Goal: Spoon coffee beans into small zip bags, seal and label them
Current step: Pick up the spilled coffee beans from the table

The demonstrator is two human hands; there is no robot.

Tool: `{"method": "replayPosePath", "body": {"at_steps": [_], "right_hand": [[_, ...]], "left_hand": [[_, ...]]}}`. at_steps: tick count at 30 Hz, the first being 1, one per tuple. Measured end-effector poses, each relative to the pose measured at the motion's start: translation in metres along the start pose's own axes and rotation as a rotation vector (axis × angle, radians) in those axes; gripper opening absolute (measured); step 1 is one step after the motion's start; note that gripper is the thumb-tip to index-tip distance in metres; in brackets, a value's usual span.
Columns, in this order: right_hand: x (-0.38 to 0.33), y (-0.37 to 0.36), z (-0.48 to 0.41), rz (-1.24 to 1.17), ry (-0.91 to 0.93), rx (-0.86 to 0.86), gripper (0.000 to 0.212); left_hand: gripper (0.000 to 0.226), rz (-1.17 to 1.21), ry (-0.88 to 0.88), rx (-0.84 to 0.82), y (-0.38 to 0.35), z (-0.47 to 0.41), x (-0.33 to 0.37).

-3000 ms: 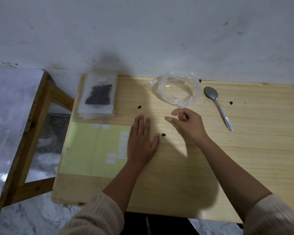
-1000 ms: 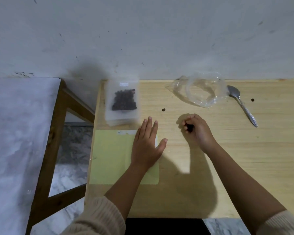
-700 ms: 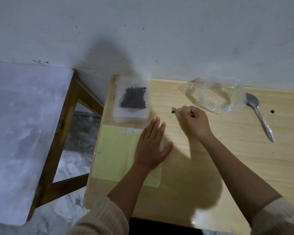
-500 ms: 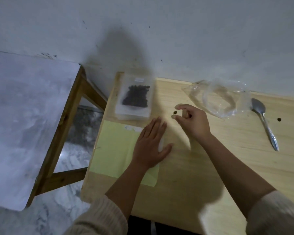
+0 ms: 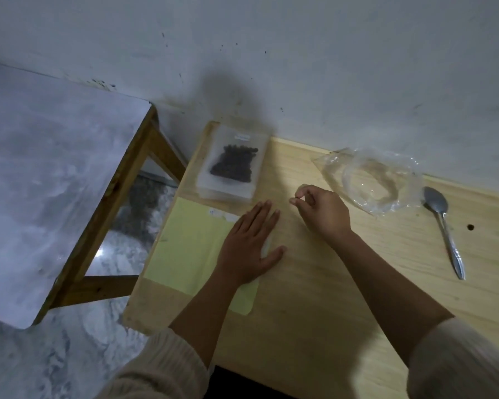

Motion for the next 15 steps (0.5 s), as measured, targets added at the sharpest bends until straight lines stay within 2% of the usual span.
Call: {"method": "replayPosePath", "body": {"at_steps": [3,5,9,12,15], "right_hand": [[-0.003,-0.003,0.001,0.15,0.025,-0.038,0.019],[-0.003,-0.004,0.003,0.144,0.012,-0.04,0.021],[-0.011,0.003,0.013,-0.196,0.029,0.012,0.016],[-0.005,0.008,0.025,-0.401,-0.12,0.119,0.013],[0.008,0.011,0.042,-0.754,-0.283,0.176,0.019]], "left_hand": [[0.072,0.016,-0.002,0.005,0.0,0.0,0.0],[0.072,0.021,-0.014,0.009,0.001,0.0,0.001],[0.071,0.056,-0.026,0.005,0.002,0.0,0.002],[0.069,0.009,-0.048,0.007,0.003,-0.002,0.005],[0.065,-0.067,0.015,0.017,0.006,-0.014,0.012]]}}
Point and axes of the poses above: each hand's wrist, its own z-axis away from the middle knuckle, its own y-axis out of the back of the hand, x = y × z, the point moved 5 cm from there along -z, towards the middle knuckle, and after that the axes turned 8 degrees about -x, right-handed, at the moved point
